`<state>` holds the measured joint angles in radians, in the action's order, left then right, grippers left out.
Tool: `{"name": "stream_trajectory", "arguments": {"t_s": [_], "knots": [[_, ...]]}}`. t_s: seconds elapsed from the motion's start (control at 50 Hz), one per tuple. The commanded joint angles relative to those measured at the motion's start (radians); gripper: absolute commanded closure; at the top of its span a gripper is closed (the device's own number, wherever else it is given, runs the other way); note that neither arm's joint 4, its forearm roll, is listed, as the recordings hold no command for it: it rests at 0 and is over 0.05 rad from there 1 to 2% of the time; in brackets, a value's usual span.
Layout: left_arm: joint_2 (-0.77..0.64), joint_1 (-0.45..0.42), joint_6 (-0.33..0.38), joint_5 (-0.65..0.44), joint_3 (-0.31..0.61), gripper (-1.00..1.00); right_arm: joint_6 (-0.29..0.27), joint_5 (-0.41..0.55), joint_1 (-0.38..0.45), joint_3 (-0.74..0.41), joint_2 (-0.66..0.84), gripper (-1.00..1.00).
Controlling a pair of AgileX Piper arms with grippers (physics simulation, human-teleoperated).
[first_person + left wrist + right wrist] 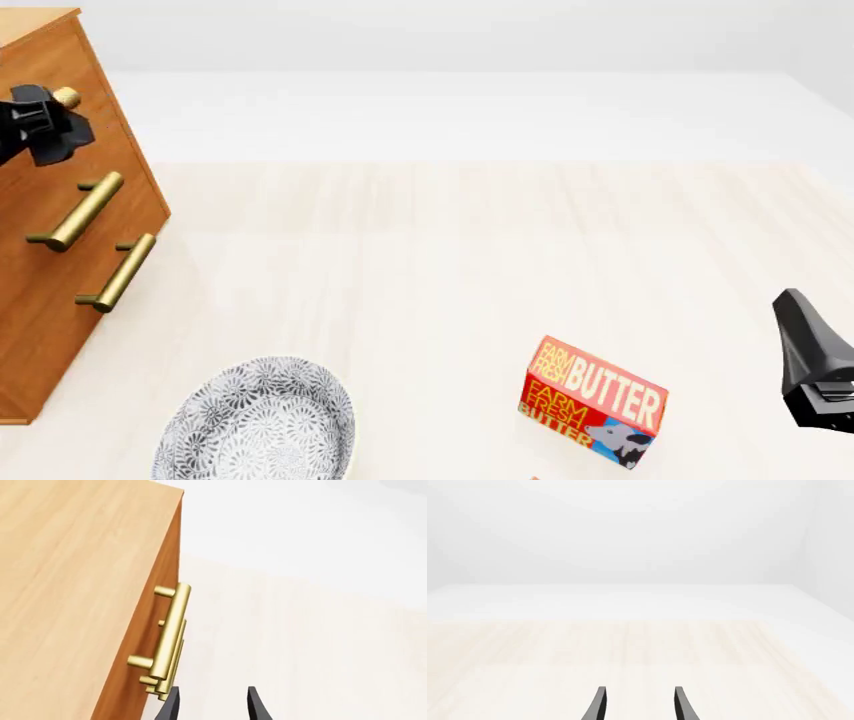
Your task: Put the chocolate pudding in the top drawer of the cabinet and close it.
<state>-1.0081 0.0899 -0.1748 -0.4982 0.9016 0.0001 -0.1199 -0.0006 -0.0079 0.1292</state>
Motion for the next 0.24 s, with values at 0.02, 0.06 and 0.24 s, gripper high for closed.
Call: {"name": "stream_trajectory", "arguments": {"t_s": [0.02, 0.06, 0.24], "knots": [[0.086, -0.012, -0.009, -0.056, 0.003, -1.0, 0.0, 0.0, 0.0, 0.0, 0.0, -1.0], [0.099, -0.015, -0.01, -0.062, 0.001, -1.0, 0.0, 0.0, 0.0, 0.0, 0.0, -1.0], [0.132, -0.033, -0.016, -0.056, -0.017, -1.0, 0.0, 0.0, 0.0, 0.0, 0.0, -1.0]]}}
